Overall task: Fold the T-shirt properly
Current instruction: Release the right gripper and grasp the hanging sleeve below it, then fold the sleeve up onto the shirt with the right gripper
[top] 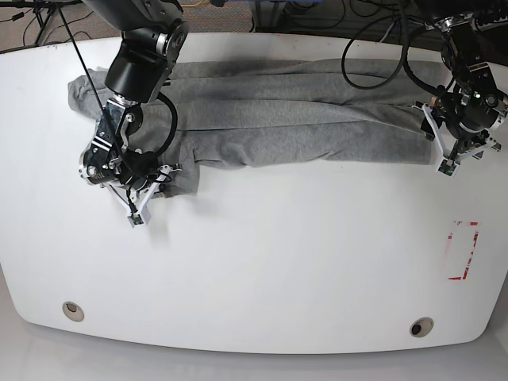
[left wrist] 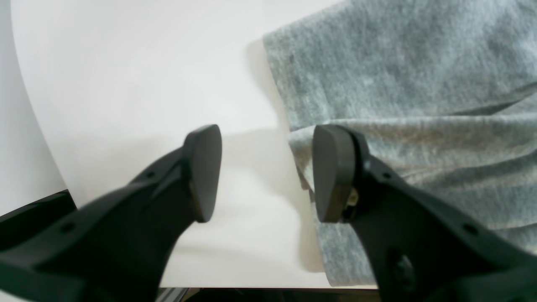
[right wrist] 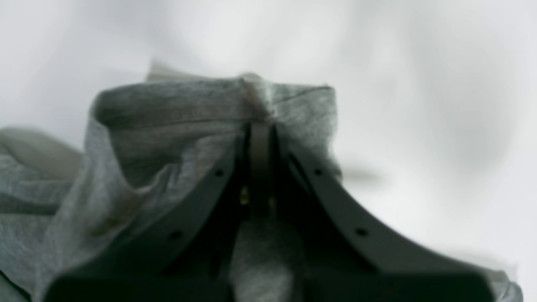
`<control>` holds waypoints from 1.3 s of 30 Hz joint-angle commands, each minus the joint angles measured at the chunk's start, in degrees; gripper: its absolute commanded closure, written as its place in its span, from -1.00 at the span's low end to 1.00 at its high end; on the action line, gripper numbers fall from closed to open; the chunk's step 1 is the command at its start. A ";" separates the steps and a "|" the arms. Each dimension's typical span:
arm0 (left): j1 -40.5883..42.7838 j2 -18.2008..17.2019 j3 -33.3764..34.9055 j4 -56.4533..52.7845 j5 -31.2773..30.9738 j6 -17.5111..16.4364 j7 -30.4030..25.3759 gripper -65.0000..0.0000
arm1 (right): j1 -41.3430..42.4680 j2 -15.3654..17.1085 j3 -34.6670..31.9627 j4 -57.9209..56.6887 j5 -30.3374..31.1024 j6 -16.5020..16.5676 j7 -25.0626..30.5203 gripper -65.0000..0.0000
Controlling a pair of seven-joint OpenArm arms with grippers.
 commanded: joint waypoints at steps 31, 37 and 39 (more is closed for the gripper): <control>-2.18 -0.69 0.00 0.53 0.24 0.12 -0.93 0.00 | -19.39 4.65 -0.16 37.92 44.41 -0.03 -22.37 1.00; -2.18 -0.61 0.09 0.53 0.24 0.12 -1.01 0.00 | -26.69 9.66 -0.16 37.92 59.62 -0.03 -22.37 1.00; -2.18 -0.61 0.09 0.53 0.24 0.12 -1.01 0.00 | -28.44 11.07 -0.16 37.92 63.23 -0.03 -22.37 1.00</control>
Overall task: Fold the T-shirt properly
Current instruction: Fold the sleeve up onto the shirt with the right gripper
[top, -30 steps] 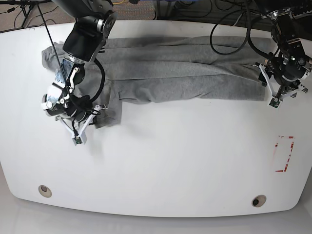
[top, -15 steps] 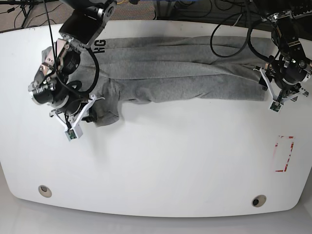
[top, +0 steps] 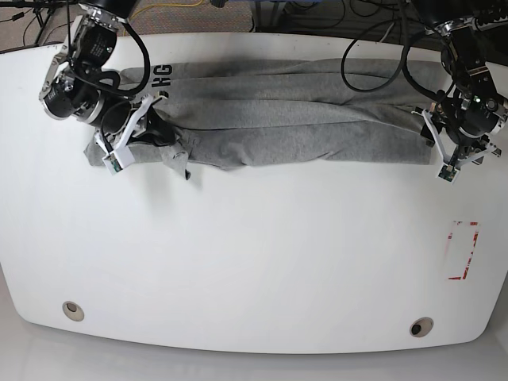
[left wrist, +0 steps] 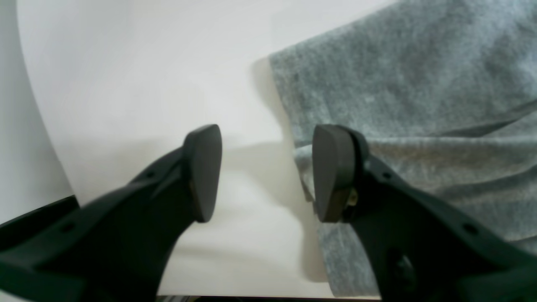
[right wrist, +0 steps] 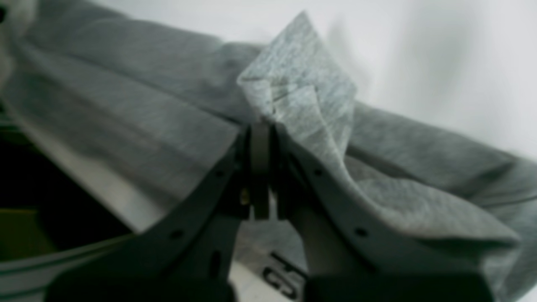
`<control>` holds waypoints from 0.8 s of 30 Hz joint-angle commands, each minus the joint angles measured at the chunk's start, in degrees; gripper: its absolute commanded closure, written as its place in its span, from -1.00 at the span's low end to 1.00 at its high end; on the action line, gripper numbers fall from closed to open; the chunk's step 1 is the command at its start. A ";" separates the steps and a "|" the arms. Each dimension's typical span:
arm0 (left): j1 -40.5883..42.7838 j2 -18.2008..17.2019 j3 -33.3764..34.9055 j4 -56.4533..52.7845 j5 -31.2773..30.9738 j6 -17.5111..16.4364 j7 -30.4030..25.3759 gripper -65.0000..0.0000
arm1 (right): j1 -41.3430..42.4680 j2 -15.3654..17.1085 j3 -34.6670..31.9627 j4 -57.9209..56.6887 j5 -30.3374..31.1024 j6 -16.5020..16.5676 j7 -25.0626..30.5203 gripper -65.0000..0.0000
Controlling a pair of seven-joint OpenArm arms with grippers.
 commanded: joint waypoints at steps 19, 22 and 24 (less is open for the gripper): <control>-0.59 -0.74 -0.17 0.73 -0.17 0.12 -0.64 -0.01 | -10.51 10.75 -12.36 1.20 11.84 0.10 1.12 0.51; -0.50 -0.74 -0.17 0.73 -0.17 0.12 -0.64 -0.01 | -10.68 11.28 -11.66 1.20 12.10 0.10 1.12 0.03; -0.41 -0.82 -0.17 0.73 -0.17 0.12 -0.64 -0.01 | -10.68 11.28 -10.08 1.20 12.19 0.10 1.12 -0.26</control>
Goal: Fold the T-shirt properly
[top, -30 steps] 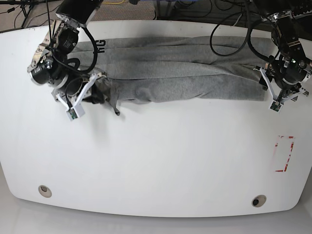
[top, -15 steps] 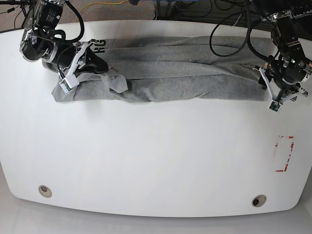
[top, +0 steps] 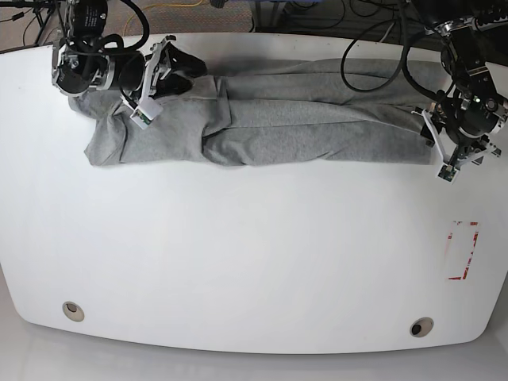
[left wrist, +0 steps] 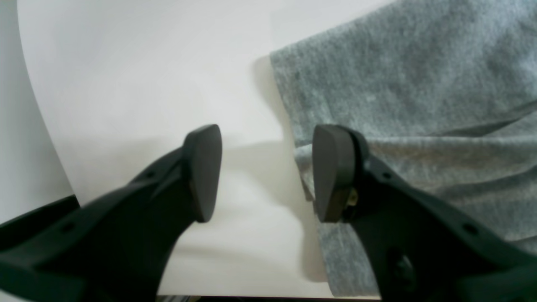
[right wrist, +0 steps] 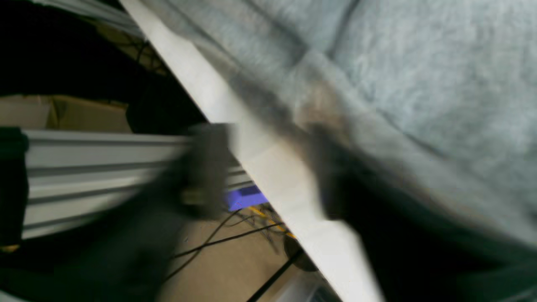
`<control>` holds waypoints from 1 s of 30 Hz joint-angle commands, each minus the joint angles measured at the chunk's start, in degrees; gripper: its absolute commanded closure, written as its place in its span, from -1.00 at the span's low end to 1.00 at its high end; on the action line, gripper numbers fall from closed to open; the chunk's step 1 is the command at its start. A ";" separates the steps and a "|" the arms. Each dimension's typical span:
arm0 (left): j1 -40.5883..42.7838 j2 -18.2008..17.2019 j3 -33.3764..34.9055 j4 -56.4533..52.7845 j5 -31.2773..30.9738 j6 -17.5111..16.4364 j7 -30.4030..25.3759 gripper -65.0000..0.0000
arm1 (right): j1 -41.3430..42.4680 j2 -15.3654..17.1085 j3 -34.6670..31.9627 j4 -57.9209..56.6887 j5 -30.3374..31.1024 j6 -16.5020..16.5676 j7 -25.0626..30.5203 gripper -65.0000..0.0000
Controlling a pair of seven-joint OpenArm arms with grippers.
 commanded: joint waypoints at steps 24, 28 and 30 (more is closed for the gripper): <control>0.27 1.88 -1.43 1.23 -0.76 0.12 -0.62 0.00 | 4.24 -3.75 10.14 1.07 -22.19 0.06 4.07 0.62; 0.09 3.73 -4.77 1.06 -2.96 0.12 -0.62 0.00 | 4.33 -5.68 10.06 1.07 -31.51 0.06 8.20 0.59; 0.09 4.69 -6.00 1.06 -4.37 0.12 -0.62 -0.01 | 4.33 -6.12 9.97 0.98 -35.20 0.06 10.57 0.58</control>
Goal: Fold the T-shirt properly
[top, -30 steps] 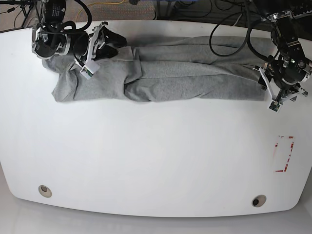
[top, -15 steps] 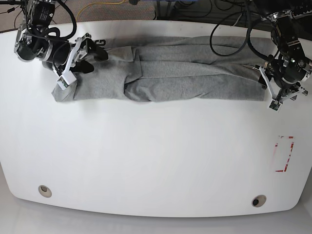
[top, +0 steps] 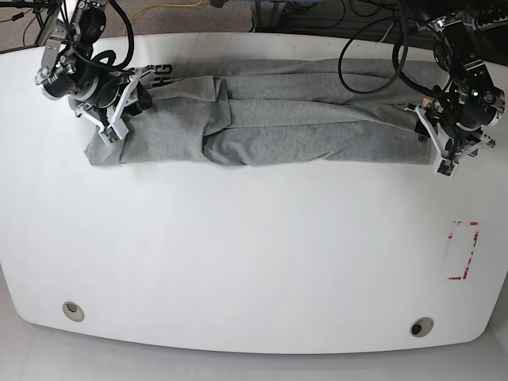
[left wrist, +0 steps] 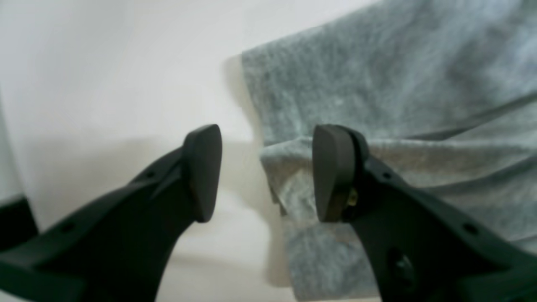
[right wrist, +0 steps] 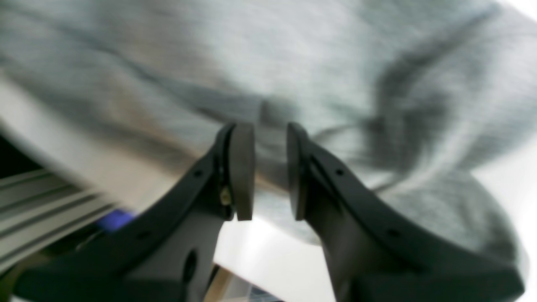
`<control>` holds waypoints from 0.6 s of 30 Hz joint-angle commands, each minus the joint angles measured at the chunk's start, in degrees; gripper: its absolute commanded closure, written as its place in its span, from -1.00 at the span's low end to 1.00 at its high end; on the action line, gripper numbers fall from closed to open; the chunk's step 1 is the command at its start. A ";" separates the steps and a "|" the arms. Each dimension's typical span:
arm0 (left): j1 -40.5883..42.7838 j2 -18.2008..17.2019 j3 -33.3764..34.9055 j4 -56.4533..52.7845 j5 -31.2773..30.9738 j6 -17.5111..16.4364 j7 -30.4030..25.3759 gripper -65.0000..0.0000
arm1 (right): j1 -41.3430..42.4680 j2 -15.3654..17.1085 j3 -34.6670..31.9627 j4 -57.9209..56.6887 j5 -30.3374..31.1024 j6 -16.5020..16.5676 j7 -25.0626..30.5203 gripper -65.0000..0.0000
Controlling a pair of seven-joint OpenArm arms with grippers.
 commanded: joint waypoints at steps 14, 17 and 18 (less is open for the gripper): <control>-0.03 2.30 0.68 -7.10 -2.67 0.14 -0.64 -0.01 | 1.72 0.02 -6.37 -9.79 -15.69 0.03 14.92 0.60; -0.03 2.12 0.59 -10.00 -2.67 0.14 -0.73 -0.01 | 2.33 0.11 -6.02 -12.43 -15.87 0.03 15.28 0.60; -0.03 2.04 0.59 -10.88 -2.67 0.14 -0.73 0.00 | 2.51 0.29 -6.02 -13.39 -15.87 0.03 15.28 0.60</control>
